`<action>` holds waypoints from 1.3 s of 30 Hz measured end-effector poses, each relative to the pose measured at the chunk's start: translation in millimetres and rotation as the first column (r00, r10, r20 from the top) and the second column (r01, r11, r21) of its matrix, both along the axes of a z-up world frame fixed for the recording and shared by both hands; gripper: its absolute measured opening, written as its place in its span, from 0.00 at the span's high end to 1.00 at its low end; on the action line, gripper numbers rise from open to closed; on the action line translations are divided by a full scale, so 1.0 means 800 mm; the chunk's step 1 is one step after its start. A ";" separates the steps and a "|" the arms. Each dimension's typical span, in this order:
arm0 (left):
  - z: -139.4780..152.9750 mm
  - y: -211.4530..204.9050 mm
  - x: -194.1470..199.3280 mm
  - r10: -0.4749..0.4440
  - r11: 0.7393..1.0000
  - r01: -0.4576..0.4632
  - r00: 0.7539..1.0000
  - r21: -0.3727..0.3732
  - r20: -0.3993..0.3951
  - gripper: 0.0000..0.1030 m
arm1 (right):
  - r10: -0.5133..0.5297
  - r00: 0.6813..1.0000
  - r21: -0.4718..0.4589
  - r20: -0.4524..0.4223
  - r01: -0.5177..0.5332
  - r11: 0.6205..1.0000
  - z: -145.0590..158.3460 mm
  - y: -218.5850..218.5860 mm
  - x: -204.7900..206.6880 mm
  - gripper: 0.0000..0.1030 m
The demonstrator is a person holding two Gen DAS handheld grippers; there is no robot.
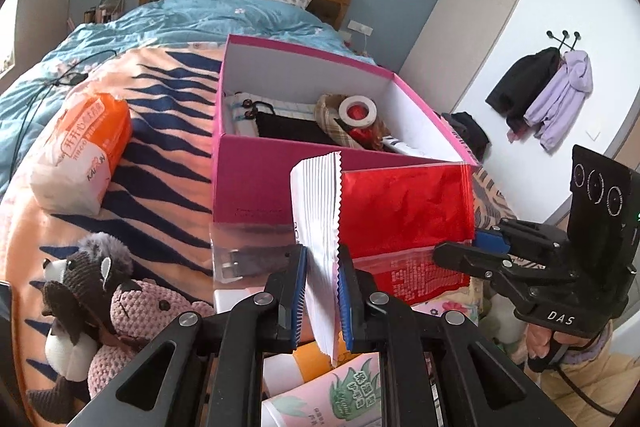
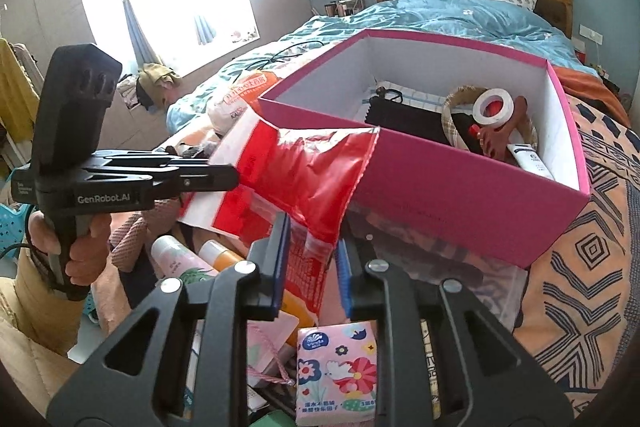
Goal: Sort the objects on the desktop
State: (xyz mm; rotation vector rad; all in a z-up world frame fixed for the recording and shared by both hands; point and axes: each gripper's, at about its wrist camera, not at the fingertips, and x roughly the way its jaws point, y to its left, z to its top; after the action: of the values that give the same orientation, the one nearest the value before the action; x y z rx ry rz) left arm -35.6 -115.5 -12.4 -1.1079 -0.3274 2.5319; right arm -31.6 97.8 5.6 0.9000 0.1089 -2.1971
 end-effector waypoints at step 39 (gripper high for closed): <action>0.032 -0.003 -0.037 0.044 0.999 -0.043 0.997 0.007 -0.068 0.87 | 0.021 1.000 -0.053 -0.002 -0.021 0.998 0.043 0.003 -0.048 0.87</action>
State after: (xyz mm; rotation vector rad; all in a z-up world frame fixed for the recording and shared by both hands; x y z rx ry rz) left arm -65.3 -117.7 13.3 -1.0199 -0.3429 2.5987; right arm -70.0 100.3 39.7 0.8645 0.0606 -2.1714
